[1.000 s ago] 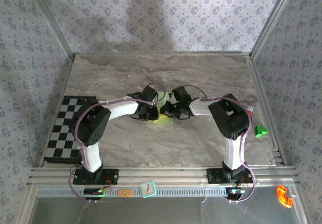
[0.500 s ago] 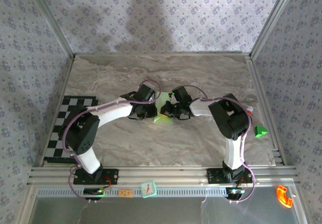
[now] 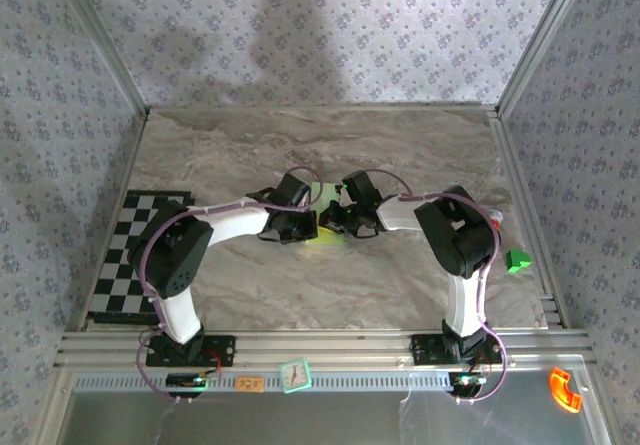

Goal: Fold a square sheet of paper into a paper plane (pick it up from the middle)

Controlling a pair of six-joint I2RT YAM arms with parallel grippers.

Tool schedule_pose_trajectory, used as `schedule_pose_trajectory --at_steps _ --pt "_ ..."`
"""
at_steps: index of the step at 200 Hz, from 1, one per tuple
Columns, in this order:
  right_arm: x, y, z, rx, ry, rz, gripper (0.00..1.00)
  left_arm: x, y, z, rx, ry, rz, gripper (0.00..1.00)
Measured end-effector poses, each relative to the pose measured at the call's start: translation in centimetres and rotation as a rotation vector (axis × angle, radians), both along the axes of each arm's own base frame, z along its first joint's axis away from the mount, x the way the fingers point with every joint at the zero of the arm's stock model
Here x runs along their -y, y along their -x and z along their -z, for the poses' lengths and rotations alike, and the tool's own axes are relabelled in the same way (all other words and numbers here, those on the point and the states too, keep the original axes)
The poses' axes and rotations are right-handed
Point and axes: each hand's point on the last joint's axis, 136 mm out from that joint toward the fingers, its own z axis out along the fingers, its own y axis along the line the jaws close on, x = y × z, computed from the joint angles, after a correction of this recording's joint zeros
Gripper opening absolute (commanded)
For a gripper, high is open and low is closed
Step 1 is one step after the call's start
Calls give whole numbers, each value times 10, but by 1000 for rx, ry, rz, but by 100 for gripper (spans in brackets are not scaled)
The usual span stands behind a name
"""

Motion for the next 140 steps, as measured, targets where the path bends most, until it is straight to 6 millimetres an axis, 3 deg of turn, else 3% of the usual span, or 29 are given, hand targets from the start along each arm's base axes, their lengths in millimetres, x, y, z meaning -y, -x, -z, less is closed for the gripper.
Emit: schedule_pose_trajectory --at_steps 43,140 --pt "-1 1 0 -3 -7 -5 4 -5 2 10 -27 5 -12 0" --pt "-1 0 0 -6 -6 -15 4 -5 -1 4 -25 44 -22 0"
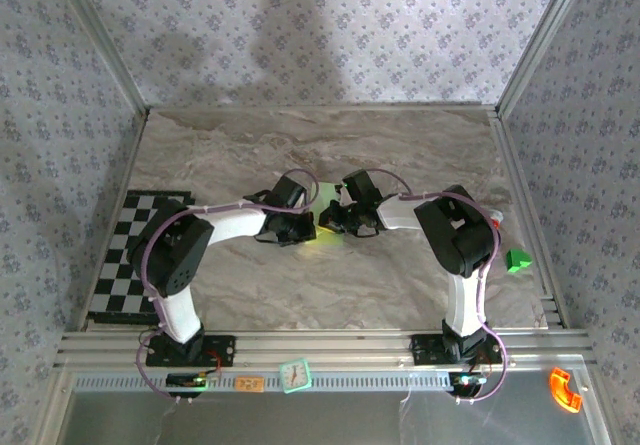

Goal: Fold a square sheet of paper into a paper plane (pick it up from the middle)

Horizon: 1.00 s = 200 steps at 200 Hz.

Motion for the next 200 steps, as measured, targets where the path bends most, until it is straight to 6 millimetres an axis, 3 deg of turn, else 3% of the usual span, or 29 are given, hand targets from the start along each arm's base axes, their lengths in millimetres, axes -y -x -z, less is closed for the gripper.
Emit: schedule_pose_trajectory --at_steps 48,77,200 --pt "0 0 0 -1 -1 -1 4 -6 -8 -4 9 11 -23 0" --pt "0 0 0 -3 -3 -2 4 -5 -6 7 -15 3 -21 0" --pt "3 -1 -3 13 43 -31 5 -6 -7 8 -6 20 -27 0"
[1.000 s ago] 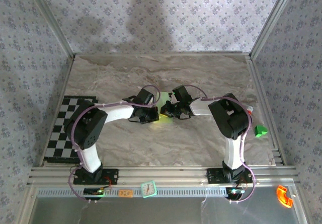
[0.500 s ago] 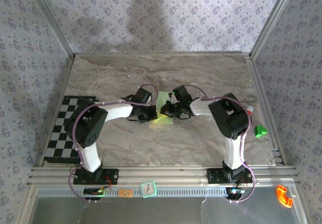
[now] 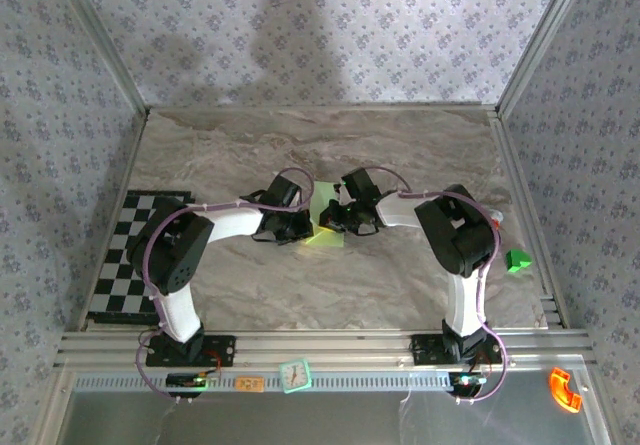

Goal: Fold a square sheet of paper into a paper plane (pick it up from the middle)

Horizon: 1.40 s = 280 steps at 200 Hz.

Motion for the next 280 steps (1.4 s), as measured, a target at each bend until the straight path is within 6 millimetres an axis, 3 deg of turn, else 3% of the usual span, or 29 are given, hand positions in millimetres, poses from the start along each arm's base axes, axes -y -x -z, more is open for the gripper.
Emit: schedule_pose_trajectory --at_steps 47,107,133,280 --pt "10 -2 0 38 87 -18 5 0 0 0 -2 0 -3 0" --pt "9 -9 1 31 123 -27 4 0 0 -2 3 3 -1 0" --pt "9 -10 1 25 127 -30 4 1 -1 -9 18 13 2 5" --pt "8 -9 3 14 120 -35 2 25 -11 -10 5 97 48 5"
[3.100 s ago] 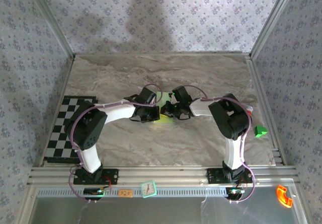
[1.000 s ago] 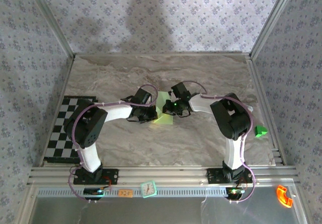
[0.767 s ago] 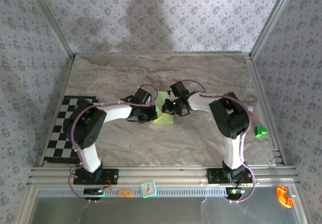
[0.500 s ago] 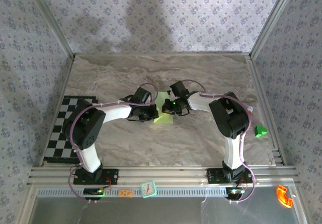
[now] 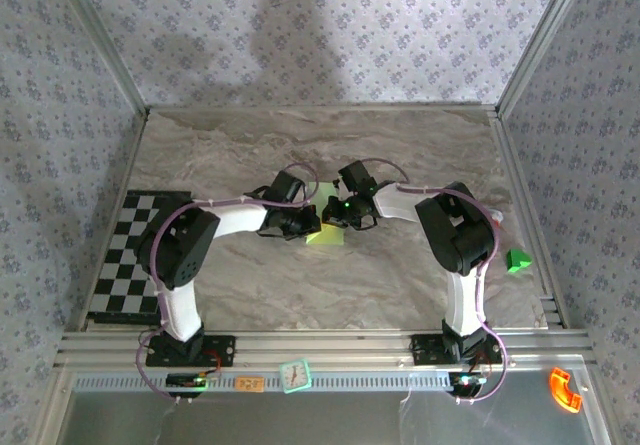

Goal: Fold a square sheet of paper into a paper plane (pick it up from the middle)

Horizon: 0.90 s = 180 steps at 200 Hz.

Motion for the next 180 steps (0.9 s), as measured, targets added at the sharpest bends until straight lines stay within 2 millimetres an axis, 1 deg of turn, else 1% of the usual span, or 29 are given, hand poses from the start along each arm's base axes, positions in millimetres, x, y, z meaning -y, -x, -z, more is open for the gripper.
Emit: schedule_pose_trajectory --at_steps 50,88,120,158,170,180 --pt "0 0 0 -2 0 0 2 -2 -1 7 -14 -16 -4 0" --pt "1 0 2 -9 4 2 2 -4 2 9 6 1 -4 0" --pt "2 0 3 -19 5 4 2 -12 14 9 3 -4 8 0" --pt "3 -1 3 -23 0 4 2 -26 36 11 -27 -28 30 0" --pt "2 -1 2 -23 -5 1 2 -31 42 9 -42 -43 28 0" --pt "2 0 2 -24 -10 -1 2 -36 47 5 -47 -50 22 0"
